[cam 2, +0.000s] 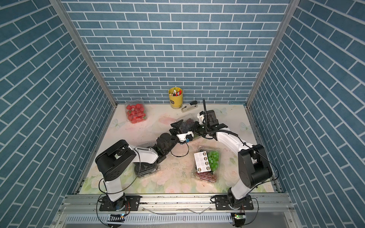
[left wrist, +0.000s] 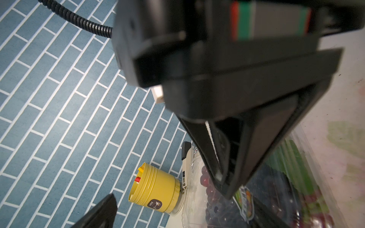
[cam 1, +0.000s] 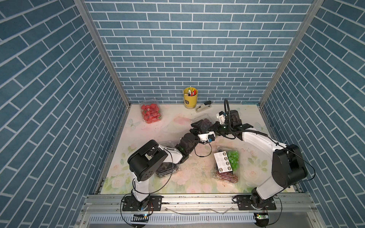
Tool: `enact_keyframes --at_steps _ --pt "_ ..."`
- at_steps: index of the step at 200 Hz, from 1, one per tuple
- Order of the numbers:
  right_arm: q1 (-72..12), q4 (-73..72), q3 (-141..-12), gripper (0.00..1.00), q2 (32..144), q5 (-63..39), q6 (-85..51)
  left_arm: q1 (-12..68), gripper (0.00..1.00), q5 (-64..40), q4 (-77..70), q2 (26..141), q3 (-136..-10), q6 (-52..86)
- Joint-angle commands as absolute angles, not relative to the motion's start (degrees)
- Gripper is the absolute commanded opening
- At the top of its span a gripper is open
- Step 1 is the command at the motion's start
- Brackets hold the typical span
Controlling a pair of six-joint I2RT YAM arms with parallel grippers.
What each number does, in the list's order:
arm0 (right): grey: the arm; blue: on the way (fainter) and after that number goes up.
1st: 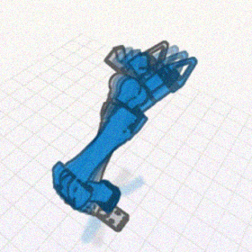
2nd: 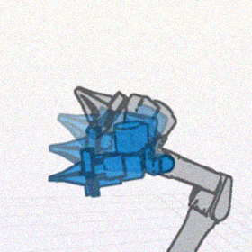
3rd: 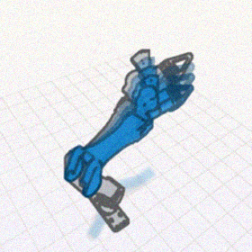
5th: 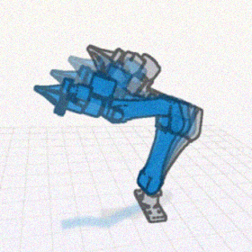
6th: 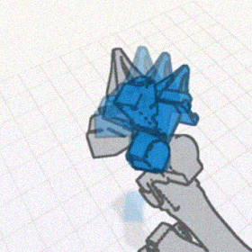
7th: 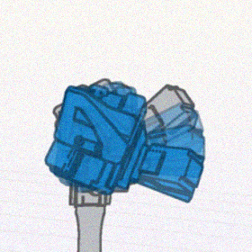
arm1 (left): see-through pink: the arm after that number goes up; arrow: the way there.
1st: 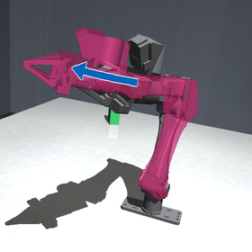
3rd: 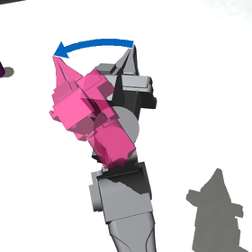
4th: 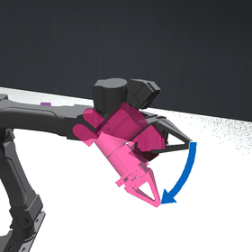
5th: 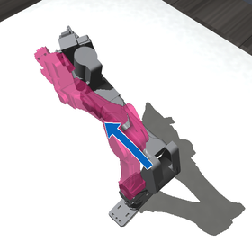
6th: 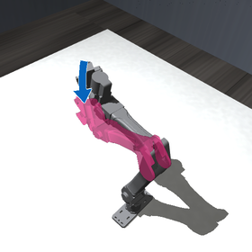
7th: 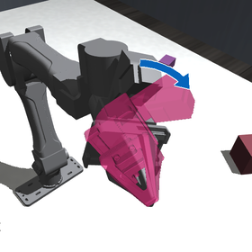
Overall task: Label fruit boxes
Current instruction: Stick the label on the fruit box.
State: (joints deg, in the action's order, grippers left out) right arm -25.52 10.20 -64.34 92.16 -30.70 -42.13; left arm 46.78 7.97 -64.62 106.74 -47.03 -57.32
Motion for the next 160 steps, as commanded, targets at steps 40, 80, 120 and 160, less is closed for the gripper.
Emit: enact_keyframes --at_steps 40,80,120,160 --pt "-25.97 9.1 -63.42 0.0 92.22 -30.68 -42.23 46.96 1.0 8.61 -66.27 107.84 -48.05 -57.3" --pt "-25.93 3.89 -63.28 0.0 91.08 -34.08 -42.77 46.96 1.0 8.39 -66.54 108.19 -47.22 -56.7" --pt "-25.38 1.33 -64.91 0.0 91.38 -36.2 -43.59 47.02 1.0 8.78 -67.06 107.91 -46.25 -56.26" --pt "-23.72 1.41 -65.43 0.0 93.46 -34.27 -40.24 46.93 1.0 11.83 -67.02 105.47 -45.23 -52.79"
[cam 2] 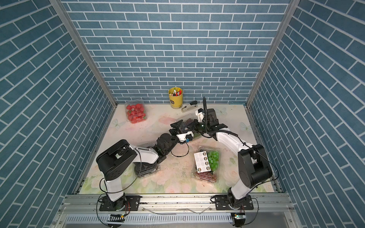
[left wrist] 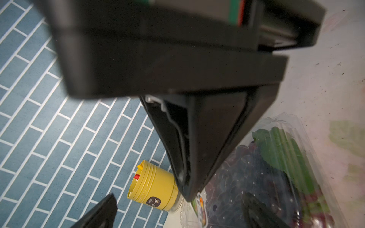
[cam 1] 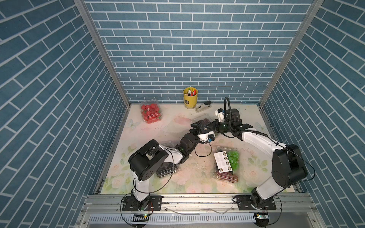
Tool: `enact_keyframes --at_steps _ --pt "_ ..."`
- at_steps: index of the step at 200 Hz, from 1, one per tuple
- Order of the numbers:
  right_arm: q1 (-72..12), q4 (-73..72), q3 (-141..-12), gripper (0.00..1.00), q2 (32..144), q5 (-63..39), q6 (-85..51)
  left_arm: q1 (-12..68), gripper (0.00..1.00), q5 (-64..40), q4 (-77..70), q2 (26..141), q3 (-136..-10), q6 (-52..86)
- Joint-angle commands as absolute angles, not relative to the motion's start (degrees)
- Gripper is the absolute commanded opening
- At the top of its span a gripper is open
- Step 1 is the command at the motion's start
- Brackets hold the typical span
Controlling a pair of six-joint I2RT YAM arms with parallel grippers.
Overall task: Label fruit boxes
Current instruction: Stick the label on the fruit box.
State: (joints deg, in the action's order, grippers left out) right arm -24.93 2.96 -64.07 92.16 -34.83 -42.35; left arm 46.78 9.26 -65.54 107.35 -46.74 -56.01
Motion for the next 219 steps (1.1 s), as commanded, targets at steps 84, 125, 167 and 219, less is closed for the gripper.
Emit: enact_keyframes --at_steps 84,125,167,219 --pt "-22.05 -2.96 -69.79 0.0 102.76 -31.12 -31.73 46.84 1.0 18.11 -42.06 84.66 -41.79 -28.12" --pt "-22.14 -3.22 -71.88 0.0 105.77 -29.52 -29.2 46.71 1.0 18.63 -32.5 79.2 -43.94 -19.89" --pt "-22.23 -1.73 -73.61 0.0 108.02 -26.06 -25.55 46.75 1.0 15.98 -32.65 76.74 -43.08 -17.19" --pt "-23.27 3.3 -73.65 0.0 109.85 -20.88 -20.55 46.72 1.0 15.82 -33.48 74.39 -41.88 -16.02"
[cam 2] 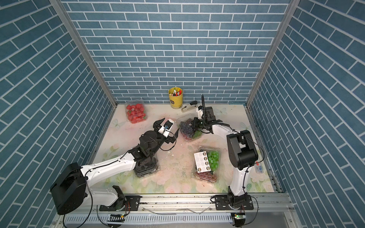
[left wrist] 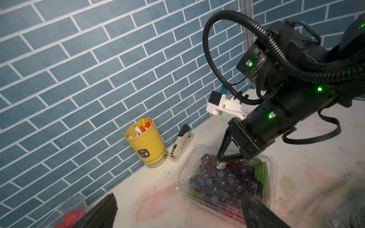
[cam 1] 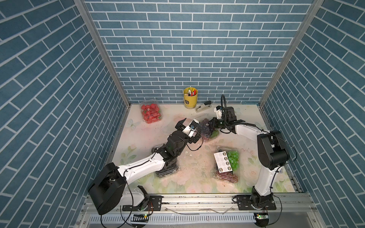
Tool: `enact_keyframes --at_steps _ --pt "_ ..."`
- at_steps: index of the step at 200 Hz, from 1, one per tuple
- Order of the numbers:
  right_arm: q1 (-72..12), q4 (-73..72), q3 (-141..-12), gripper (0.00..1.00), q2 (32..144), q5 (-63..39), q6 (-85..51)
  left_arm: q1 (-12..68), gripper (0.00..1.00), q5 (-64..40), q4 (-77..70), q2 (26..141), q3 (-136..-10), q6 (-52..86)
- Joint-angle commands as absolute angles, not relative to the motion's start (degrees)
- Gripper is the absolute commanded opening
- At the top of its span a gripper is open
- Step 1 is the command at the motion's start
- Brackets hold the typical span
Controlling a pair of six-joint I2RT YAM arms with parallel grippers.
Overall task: Label fruit boxes
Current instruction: Stick the label on the fruit box.
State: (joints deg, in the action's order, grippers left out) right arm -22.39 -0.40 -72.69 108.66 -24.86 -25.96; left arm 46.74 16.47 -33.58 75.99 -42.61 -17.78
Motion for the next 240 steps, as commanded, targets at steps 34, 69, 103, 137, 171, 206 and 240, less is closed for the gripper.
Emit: enact_keyframes --at_steps 34,69,103,137,171,206,240 --pt "-24.08 6.56 -73.91 0.02 109.96 -17.69 -18.5 46.71 1.0 15.65 -33.94 73.78 -41.49 -15.66" --pt "-24.58 9.4 -75.19 0.11 108.99 -15.48 -17.27 46.75 1.0 15.21 -34.3 73.09 -41.18 -15.36" --pt "-25.11 11.73 -76.24 0.3 108.04 -13.04 -16.26 46.75 1.0 15.38 -34.99 72.51 -40.52 -15.16" --pt "-25.22 13.22 -77.63 0.39 107.12 -11.85 -15.66 46.76 1.0 15.04 -34.85 71.92 -40.3 -15.03" --pt "-25.33 15.04 -78.91 0.33 108.93 -11.88 -15.56 46.75 1.0 14.69 -35.17 71.9 -40.21 -14.59" --pt "-25.4 16.46 -79.34 0.21 110.01 -10.41 -14.96 46.75 1.0 14.6 -35.63 71.46 -40.21 -14.5" --pt "-26.13 19.93 -81.13 0.14 111.98 -6.85 -13.25 46.7 1.0 14.57 -36.21 70.98 -38.68 -14.4"
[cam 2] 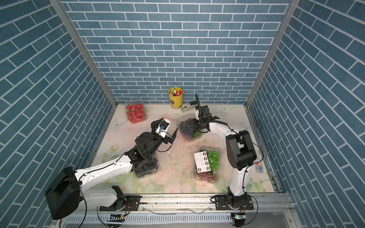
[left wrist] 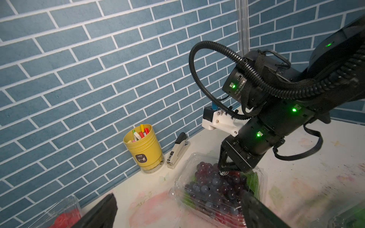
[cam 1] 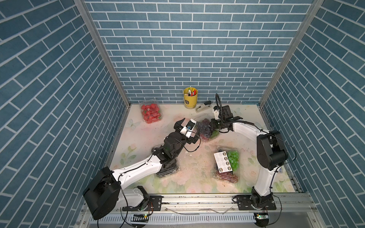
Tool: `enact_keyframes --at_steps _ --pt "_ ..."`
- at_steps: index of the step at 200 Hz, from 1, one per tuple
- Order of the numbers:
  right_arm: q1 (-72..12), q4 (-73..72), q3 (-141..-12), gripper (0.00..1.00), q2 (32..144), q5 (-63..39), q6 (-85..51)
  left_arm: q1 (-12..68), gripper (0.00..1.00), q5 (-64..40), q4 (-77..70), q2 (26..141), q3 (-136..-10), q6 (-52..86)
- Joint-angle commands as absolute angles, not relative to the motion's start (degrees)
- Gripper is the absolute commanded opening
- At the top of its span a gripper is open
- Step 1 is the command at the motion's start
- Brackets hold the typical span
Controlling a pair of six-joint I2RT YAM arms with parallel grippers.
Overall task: Label fruit boxes
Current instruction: Stick the label on the fruit box.
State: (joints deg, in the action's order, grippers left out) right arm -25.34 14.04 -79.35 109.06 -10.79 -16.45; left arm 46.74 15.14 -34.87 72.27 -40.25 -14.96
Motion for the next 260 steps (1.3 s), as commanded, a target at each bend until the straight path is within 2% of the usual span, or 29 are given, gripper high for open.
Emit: enact_keyframes --at_steps 1,74,126,154,221,241,252,256,260 --pt "-26.13 19.93 -81.13 0.14 111.98 -6.85 -13.25 46.73 1.0 14.54 -36.21 70.95 -38.68 -14.41" --pt "-28.63 24.13 -82.53 0.16 114.17 0.78 -9.78 46.76 1.0 14.67 -37.24 70.31 -37.81 -14.31" --pt "-29.52 24.49 -81.48 0.29 113.82 3.65 -8.91 46.71 1.0 14.52 -37.43 70.59 -37.75 -14.23" --pt "-29.54 24.35 -81.41 0.32 113.32 3.77 -9.09 46.75 1.0 14.58 -37.25 70.23 -37.74 -14.06" --pt "-29.53 20.7 -79.16 0.35 103.55 1.7 -10.83 46.75 1.0 14.41 -37.21 69.7 -37.88 -13.14" --pt "-29.59 20.99 -79.84 0.24 103.16 -0.09 -11.38 46.69 1.0 14.24 -37.17 69.59 -38.01 -13.03" --pt "-29.6 20.84 -80.26 0.04 103.85 -1.01 -11.6 46.76 1.0 14.3 -37.22 69.61 -37.97 -12.96" --pt "-29.56 20.86 -80.39 0.0 104.14 -1.28 -11.67 46.75 1.0 14.33 -37.24 69.63 -37.98 -12.91" --pt "-29.53 20.97 -80.69 0.0 104.44 -1.55 -11.69 46.76 1.0 14.3 -37.25 69.61 -38.07 -12.85"
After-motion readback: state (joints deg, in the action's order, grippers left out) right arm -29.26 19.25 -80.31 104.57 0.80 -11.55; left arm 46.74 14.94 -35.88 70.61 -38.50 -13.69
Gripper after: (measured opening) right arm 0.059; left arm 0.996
